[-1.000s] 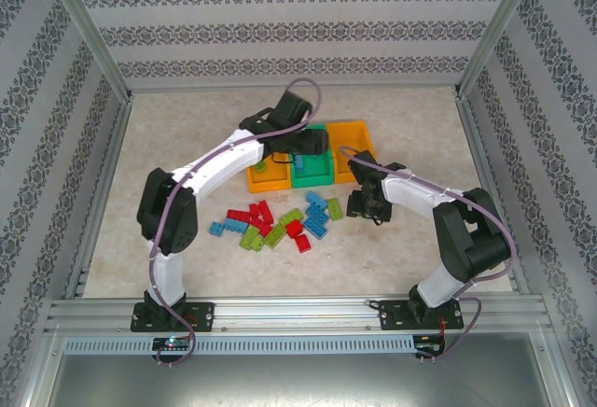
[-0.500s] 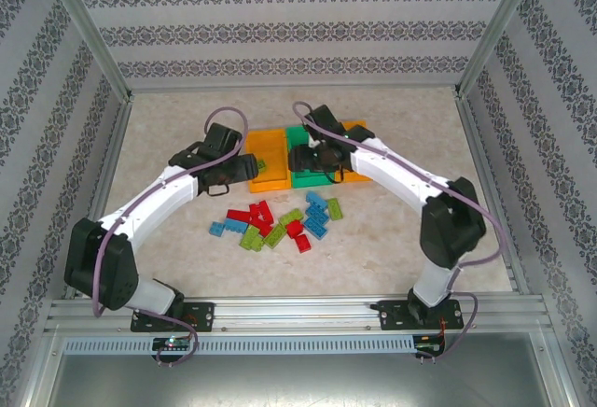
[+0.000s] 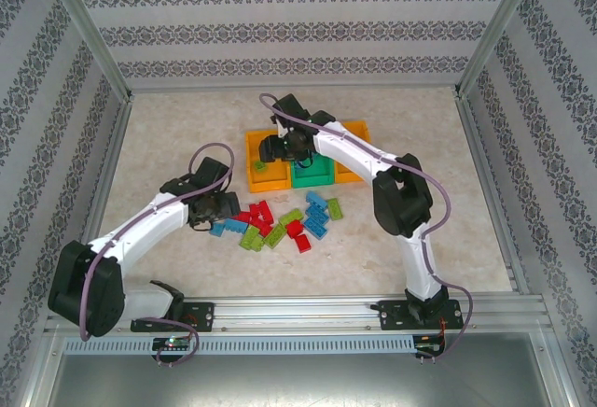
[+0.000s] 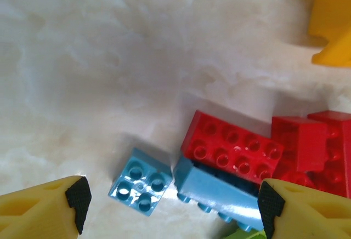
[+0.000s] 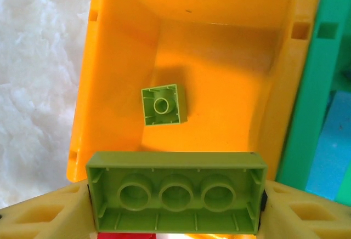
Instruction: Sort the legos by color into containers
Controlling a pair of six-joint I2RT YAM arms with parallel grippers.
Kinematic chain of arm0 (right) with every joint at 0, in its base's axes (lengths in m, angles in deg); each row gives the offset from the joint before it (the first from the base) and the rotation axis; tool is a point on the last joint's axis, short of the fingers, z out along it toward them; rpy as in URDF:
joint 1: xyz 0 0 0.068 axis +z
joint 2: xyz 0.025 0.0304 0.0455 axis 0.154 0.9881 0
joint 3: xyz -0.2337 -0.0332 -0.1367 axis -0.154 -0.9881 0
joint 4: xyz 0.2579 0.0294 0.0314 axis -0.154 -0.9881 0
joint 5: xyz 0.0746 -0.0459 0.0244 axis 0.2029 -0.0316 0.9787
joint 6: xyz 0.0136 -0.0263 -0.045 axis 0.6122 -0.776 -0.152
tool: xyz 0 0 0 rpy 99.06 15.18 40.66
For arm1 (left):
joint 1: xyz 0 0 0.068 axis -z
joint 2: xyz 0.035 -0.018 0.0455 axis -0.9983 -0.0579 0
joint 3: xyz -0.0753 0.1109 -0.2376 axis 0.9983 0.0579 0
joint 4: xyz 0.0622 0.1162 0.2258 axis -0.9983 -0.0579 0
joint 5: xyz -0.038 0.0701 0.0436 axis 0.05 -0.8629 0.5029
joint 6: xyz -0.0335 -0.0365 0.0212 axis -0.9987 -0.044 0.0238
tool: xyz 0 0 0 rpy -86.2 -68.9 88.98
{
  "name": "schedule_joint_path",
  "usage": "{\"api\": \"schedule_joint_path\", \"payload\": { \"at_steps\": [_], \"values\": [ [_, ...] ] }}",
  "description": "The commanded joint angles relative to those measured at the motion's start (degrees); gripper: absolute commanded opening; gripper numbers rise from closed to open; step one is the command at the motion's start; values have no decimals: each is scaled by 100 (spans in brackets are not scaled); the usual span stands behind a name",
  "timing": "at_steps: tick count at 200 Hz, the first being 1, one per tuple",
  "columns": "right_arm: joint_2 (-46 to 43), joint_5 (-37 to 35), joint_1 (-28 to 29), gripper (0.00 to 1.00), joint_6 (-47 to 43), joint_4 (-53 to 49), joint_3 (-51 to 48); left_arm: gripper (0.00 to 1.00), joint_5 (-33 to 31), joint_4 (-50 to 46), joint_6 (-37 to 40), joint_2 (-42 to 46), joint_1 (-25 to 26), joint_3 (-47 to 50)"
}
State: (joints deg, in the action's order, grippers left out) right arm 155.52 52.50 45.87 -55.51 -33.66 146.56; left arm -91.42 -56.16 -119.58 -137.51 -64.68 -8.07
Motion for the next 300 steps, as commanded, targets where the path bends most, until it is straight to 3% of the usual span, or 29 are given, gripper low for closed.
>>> {"api": "schedule_joint_path", "payload": {
  "at_steps": [1,48,119,157,186,225,300],
  "values": [
    [250,84,59,66,-183,-319,393,81,104,-324,-225,51,-71,134],
    [537,17,29,70,-141,-400,538,81,440,-88,-477,200,-63,540],
    [607,75,30,79,-152,-341,607,82,791,307,49,204,154,415],
    [507,101,31,79,-125,-314,596,82,378,-133,-438,59,179,399],
    [348,136,33,79,-115,-220,480,82,406,38,-602,301,174,604],
    [245,138,-7,79,-150,-207,428,82,179,-218,-181,528,184,745],
    [-378,326,-359,79,32,233,-183,76,-306,-438,323,-290,180,506]
  ]
}}
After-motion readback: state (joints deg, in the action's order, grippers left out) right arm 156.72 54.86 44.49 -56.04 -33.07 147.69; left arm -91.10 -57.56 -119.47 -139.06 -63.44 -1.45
